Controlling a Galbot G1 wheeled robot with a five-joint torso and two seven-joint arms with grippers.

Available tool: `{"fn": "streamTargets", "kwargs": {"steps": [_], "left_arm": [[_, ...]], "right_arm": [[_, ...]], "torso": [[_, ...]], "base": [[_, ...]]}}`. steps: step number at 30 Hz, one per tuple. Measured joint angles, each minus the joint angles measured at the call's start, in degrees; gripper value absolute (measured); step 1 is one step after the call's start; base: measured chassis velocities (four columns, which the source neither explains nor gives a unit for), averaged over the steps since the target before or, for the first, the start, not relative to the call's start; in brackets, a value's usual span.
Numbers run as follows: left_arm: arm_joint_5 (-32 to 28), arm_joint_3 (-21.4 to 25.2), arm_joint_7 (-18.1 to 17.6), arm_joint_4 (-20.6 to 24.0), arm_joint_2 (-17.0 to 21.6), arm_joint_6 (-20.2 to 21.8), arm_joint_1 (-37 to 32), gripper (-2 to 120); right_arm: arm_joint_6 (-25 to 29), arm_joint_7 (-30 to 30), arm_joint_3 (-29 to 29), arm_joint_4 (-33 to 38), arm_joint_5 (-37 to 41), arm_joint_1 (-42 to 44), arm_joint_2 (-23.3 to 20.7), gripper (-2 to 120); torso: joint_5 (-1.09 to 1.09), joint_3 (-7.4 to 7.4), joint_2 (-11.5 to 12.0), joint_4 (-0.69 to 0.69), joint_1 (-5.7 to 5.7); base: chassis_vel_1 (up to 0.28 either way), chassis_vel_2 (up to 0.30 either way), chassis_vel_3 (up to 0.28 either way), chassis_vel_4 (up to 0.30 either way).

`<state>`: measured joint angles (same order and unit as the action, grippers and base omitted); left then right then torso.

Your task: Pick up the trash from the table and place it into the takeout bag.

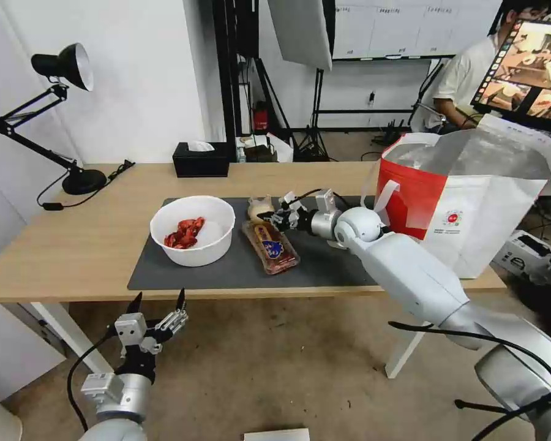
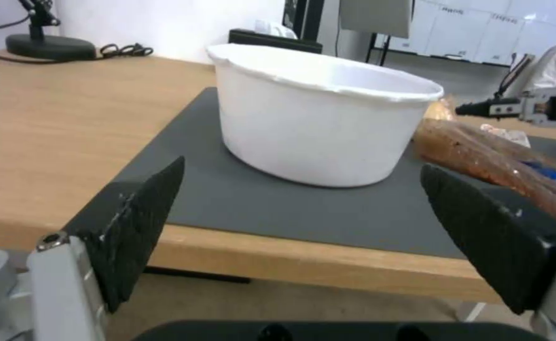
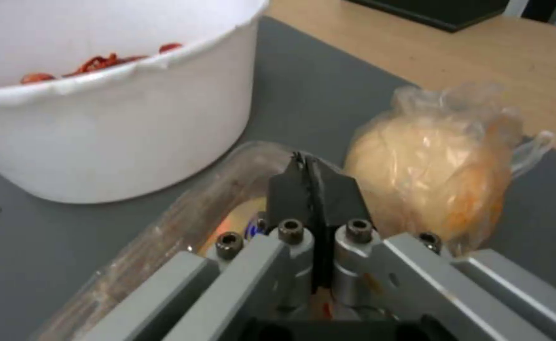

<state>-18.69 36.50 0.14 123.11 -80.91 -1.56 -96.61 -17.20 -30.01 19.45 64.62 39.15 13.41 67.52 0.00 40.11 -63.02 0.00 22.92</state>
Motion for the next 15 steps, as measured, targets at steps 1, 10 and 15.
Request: {"fn": "streamTargets", "kwargs": {"steps": [1,10,15], "left_arm": [[0.0,0.0,0.0,0.0,0.0,0.0,0.0,100],[-1.34,-0.32,0.39,-0.06,1.24,0.06,0.55,100],[-1.83,-0.29,0.42,-0.04,1.9,0.09,0.64,100]], "right_arm": [[0.0,0.0,0.0,0.0,0.0,0.0,0.0,0],[-0.25,0.26,1.65,-0.9,-0.15,-0.75,0.05,0],[-0.5,0.28,2.06,-1.01,-0.03,-0.84,-0.11,0]], "torso": [[0.0,0.0,0.0,0.0,0.0],[-0.01,0.0,0.0,0.0,0.0],[0.0,-0.01,-0.01,0.0,0.0]], "base": [[0.0,0.0,0.0,0.0],[0.0,0.0,0.0,0.0],[0.0,0.0,0.0,0.0]]}}
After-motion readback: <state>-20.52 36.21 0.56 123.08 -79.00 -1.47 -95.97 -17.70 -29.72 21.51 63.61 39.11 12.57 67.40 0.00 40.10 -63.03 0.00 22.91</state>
